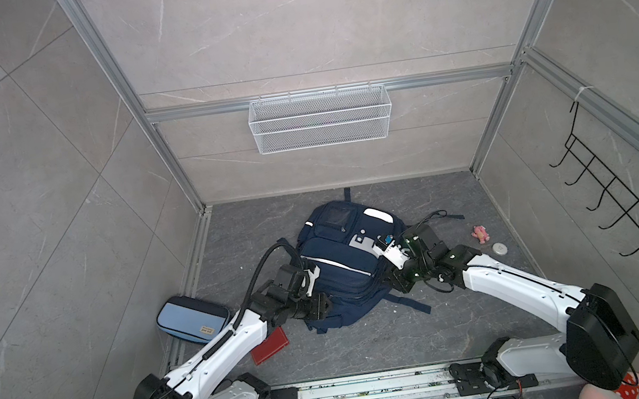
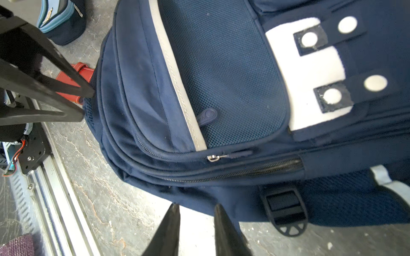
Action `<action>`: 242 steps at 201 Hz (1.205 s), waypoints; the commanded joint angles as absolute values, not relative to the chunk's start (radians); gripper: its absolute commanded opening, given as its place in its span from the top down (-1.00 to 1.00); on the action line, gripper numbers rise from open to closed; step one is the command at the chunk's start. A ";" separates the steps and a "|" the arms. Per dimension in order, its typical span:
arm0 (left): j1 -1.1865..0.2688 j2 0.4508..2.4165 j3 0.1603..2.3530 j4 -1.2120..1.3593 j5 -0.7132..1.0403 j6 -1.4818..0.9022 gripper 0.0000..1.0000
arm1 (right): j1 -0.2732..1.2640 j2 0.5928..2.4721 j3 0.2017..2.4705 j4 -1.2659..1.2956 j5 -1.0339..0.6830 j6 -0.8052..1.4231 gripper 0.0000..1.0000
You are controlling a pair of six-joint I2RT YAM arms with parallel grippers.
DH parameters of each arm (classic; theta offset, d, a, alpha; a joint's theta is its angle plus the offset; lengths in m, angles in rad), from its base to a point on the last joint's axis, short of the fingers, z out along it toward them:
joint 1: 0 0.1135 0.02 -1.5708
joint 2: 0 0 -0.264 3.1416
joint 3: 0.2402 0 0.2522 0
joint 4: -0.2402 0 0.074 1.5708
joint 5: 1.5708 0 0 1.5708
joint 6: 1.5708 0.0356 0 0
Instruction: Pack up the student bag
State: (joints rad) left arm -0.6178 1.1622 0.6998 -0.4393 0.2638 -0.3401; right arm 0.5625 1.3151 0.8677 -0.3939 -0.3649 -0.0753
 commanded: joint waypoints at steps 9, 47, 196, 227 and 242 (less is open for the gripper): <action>-0.621 1.235 0.762 -0.394 0.243 -0.207 -0.05 | 0.567 1.307 0.903 -0.425 -0.378 -0.078 0.34; -0.626 1.305 0.766 -0.348 0.221 -0.159 -0.05 | 0.567 1.298 0.890 -0.423 -0.374 -0.063 0.29; -0.662 1.134 0.871 -0.526 0.269 -0.167 1.00 | 0.723 1.376 1.038 -0.485 -0.340 -0.206 -0.58; -0.661 1.115 0.912 -0.591 0.319 -0.156 1.00 | 0.775 1.449 1.086 -0.459 -0.339 -0.202 -0.99; -0.661 1.116 0.920 -0.604 0.322 -0.150 1.00 | 0.785 1.485 1.116 -0.456 -0.357 -0.203 -0.99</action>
State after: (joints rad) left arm -0.6579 1.1450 0.8661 -0.5507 0.2527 -0.1684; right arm 0.7692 1.4239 1.0592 -0.4667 -0.3477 -0.1818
